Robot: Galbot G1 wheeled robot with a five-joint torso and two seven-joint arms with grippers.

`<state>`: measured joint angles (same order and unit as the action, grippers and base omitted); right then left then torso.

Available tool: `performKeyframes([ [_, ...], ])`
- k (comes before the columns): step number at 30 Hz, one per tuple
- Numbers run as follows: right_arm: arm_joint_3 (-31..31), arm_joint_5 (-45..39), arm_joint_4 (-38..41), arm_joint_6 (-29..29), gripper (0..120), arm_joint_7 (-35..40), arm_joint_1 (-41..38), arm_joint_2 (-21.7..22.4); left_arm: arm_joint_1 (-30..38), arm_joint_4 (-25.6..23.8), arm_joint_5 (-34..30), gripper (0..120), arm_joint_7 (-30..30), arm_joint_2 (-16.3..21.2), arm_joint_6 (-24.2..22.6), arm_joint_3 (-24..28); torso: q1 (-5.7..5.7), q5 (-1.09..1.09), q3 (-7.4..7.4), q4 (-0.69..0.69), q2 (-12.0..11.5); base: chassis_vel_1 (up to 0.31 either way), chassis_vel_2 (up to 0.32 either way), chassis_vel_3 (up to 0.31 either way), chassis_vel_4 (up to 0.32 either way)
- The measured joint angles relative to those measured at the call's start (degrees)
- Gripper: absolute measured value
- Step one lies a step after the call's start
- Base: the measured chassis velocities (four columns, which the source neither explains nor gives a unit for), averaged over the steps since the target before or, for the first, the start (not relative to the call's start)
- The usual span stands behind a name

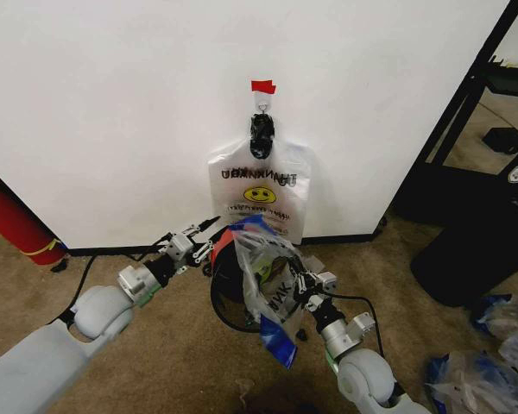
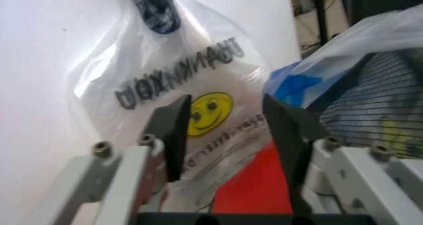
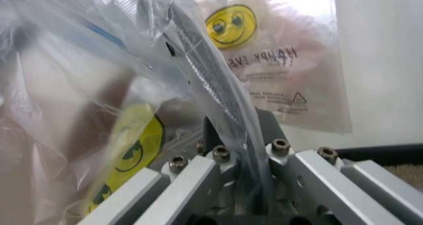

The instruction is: Pick up the garbage bag from the wall and place it over the trash bin.

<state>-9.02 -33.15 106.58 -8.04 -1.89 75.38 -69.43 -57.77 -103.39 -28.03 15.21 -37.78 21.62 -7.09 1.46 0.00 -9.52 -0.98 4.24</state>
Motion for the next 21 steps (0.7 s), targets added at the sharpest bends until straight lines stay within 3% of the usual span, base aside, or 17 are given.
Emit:
performKeyframes([
  [5,-0.24,-0.16,-0.41,0.1,0,0.73,-0.09,0.0,0.45,0.92,-2.02,69,3.91,-0.56,1.09,-0.53,0.0,-0.01,0.0,0.0,0.0,0.0,0.0,0.0,0.0],
  [8,-0.23,-0.12,-0.37,0.15,0,3.39,0.28,-0.2,-0.47,-3.32,-1.67,80,-5.54,-1.22,0.13,-1.54,0.0,-0.01,0.0,0.0,0.0,0.0,0.0,0.0,0.0],
  [12,0.09,-0.13,-0.27,-0.49,0,7.16,1.45,-0.93,-7.33,-15.21,-2.15,97,-18.26,-1.05,-4.45,-0.51,0.0,0.03,0.0,-0.04,0.0,0.0,0.0,0.0,0.0],
  [13,0.09,-0.13,-0.27,-0.49,0,7.16,1.45,-0.93,-7.33,-15.21,-2.15,97,-18.26,-1.05,-4.45,-0.51,0.0,0.03,0.0,-0.04,0.0,0.0,0.0,0.0,0.0],
  [15,0.89,0.34,-0.27,-1.17,0,9.32,1.36,-1.58,-14.53,-21.05,-2.06,100,-20.54,-1.92,-5.81,0.3,0.0,0.0,0.01,0.04,0.0,0.0,0.0,0.0,0.0],
  [18,1.76,1.17,-0.26,-2.05,0,12.0,0.76,-2.41,-20.88,-24.81,-0.31,100,-21.15,-3.8,-6.85,1.53,0.0,0.0,0.01,0.03,0.0,0.0,0.0,0.0,0.0],
  [21,2.02,1.59,0.01,-2.63,0,13.35,0.49,-2.57,-23.67,-25.25,2.0,100,-21.18,-4.65,-7.04,2.09,0.0,0.01,0.01,0.0,0.0,0.0,0.0,0.0,0.0],
])
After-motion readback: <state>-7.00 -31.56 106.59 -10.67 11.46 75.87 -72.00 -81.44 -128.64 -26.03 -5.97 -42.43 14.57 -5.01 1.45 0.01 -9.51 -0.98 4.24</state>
